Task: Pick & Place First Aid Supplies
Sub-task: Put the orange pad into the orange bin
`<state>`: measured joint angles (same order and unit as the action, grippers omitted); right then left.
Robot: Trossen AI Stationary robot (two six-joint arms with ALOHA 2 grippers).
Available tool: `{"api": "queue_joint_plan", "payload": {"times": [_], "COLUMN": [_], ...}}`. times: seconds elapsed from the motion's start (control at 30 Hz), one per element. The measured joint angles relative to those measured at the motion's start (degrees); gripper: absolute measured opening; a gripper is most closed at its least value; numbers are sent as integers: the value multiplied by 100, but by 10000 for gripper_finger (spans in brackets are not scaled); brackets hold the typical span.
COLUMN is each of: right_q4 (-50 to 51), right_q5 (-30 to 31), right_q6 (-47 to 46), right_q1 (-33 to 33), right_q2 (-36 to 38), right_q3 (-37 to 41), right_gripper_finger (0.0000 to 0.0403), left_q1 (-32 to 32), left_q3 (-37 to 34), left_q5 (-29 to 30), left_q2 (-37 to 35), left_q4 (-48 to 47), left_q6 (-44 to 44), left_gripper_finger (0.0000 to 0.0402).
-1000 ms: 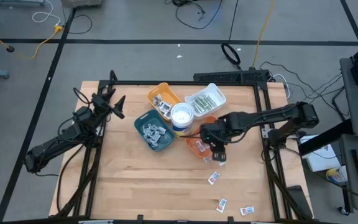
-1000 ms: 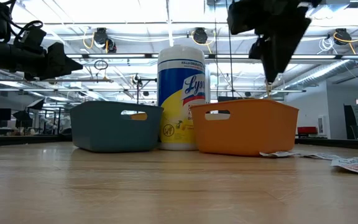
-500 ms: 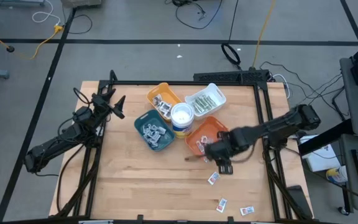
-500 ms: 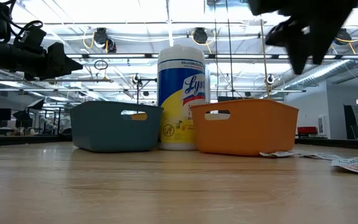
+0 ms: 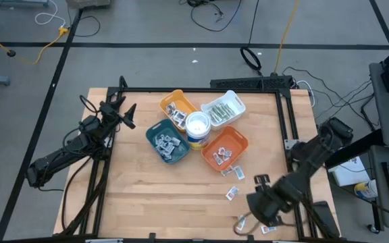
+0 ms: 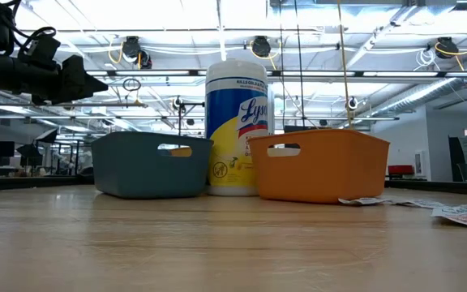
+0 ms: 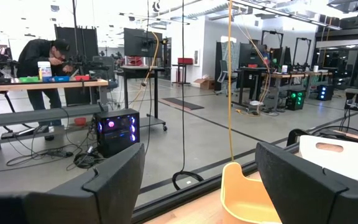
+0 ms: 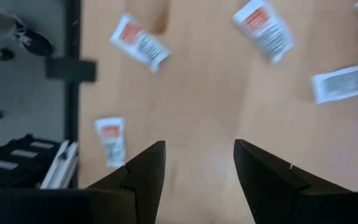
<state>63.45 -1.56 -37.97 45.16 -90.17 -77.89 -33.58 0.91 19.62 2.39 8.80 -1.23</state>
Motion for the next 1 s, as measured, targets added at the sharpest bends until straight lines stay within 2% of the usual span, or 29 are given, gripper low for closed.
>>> {"api": "queue_joint_plan", "payload": {"times": [0.23,0.4,1.0], "right_q4": [-138,-477,-1517], "right_q5": [0,4,-30], "right_q6": [-589,-944,-1540], "right_q1": [862,1223,1645], "right_q2": [-2,-200,-2044], "right_q3": [0,-7,-4], "right_gripper_finger": [187,187,187], "left_q1": [0,2,0], "left_q3": [0,0,0], "left_q5": [0,0,0], "left_q2": [0,0,0], "left_q4": [0,0,0], "left_q6": [0,0,0], "left_gripper_finger": [308,308,308]}}
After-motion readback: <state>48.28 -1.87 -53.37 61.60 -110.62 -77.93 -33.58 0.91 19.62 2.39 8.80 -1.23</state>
